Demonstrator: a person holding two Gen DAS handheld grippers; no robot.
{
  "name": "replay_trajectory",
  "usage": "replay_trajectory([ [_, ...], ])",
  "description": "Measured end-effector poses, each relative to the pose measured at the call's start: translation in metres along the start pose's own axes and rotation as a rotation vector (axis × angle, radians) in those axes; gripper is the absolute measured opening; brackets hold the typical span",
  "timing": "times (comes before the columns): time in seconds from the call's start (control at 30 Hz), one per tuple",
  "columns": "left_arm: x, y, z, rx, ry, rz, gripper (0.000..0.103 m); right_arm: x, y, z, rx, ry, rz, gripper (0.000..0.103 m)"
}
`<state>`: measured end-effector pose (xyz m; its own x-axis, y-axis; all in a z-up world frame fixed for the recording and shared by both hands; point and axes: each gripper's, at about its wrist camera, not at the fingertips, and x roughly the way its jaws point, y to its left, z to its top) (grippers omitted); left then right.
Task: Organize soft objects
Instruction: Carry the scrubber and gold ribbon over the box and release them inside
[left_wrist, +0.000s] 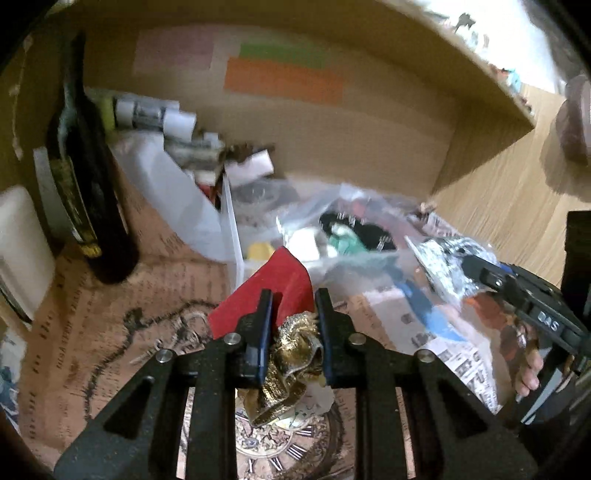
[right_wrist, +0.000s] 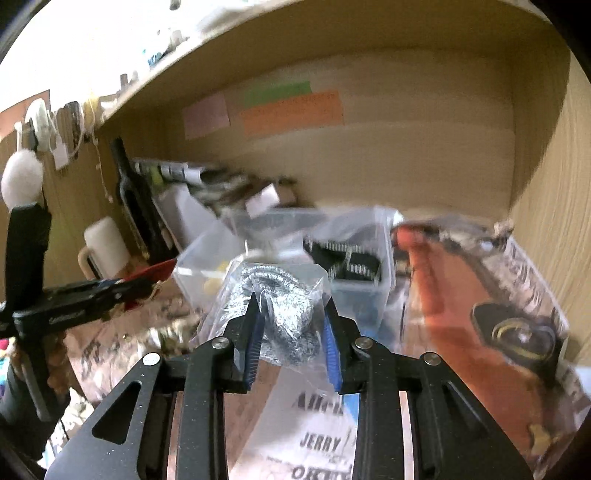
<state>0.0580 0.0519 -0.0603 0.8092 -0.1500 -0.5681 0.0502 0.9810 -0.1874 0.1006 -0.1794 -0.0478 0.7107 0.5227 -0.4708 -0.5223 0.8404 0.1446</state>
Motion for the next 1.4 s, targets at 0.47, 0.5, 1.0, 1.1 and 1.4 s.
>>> replay_trajectory([
  [0.47,-0.007,-0.016,0.049,0.016,-0.155,-0.001,0.022,0.019,0.013,0.047,-0.045,-0.101,0.010,0.027],
  [0.5,-0.004,-0.017,0.050,0.016,-0.154,-0.001,0.022,0.024,0.014,0.049,-0.047,-0.096,0.009,0.027],
  [1.0,0.111,-0.010,0.050,0.019,0.042,0.057,0.022,0.106,-0.006,0.036,-0.011,0.090,-0.048,0.027],
  [1.1,0.122,-0.009,0.050,0.016,0.057,0.052,0.022,0.111,-0.008,0.033,-0.016,0.108,-0.052,0.028],
  [1.4,0.129,-0.014,0.049,0.025,0.102,0.020,0.030,0.117,-0.005,0.031,-0.038,0.140,-0.077,0.050],
])
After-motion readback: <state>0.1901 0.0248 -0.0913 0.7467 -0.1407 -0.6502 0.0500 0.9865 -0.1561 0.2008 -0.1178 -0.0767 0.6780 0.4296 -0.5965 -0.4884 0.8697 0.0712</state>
